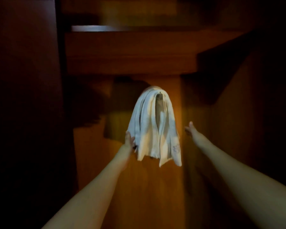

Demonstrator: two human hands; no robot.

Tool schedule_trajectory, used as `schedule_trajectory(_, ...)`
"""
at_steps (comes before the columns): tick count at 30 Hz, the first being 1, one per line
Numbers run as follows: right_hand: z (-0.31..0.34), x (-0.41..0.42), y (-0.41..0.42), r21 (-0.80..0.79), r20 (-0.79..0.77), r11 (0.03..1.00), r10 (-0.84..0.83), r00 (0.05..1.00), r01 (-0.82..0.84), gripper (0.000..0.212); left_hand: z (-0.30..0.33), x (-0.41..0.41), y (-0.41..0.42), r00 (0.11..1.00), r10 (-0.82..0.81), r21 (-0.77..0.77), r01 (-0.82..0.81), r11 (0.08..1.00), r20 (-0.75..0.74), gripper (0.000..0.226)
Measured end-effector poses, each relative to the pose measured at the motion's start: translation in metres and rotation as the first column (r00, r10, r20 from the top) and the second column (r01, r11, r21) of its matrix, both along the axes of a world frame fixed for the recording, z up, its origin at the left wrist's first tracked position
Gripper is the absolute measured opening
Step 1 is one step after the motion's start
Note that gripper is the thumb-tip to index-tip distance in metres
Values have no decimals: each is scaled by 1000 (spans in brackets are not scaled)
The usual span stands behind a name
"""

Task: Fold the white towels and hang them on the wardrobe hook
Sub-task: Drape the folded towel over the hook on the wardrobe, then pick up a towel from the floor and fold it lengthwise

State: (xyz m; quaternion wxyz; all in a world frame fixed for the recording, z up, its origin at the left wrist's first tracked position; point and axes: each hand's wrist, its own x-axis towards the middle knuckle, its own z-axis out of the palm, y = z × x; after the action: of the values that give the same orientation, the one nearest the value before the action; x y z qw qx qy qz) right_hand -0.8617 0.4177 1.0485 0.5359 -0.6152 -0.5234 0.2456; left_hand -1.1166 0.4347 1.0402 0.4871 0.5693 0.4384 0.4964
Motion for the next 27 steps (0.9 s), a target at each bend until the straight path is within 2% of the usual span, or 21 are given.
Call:
schedule_trajectory(3,-22,-24,-63,-27,45,999,24,999,-23,70,-21,-12,-41,986,-28,26,33,999,-162,73)
schedule_trajectory(6,-46,-42,-123,-94,154,992,96,983,-82,59,-53,-24,-76,957,-43,70,66,995,-286,59)
schedule_trajectory(10,-93,-40,-185,-341,414,937,222,883,-75,67,-90,-31,-127,851,-106,122,195,973,-514,54)
schedule_trajectory(13,-132,-30,-235,-436,493,898,294,819,-60,72,-120,-26,-155,742,-140,108,276,955,-655,60)
schedule_trajectory(21,-240,30,-360,-553,570,829,308,762,78,82,-213,61,-225,439,-387,-57,598,800,-811,63)
schedule_trajectory(27,-328,108,-449,-597,530,774,184,828,210,81,-282,166,-268,278,-535,-195,721,665,-798,58)
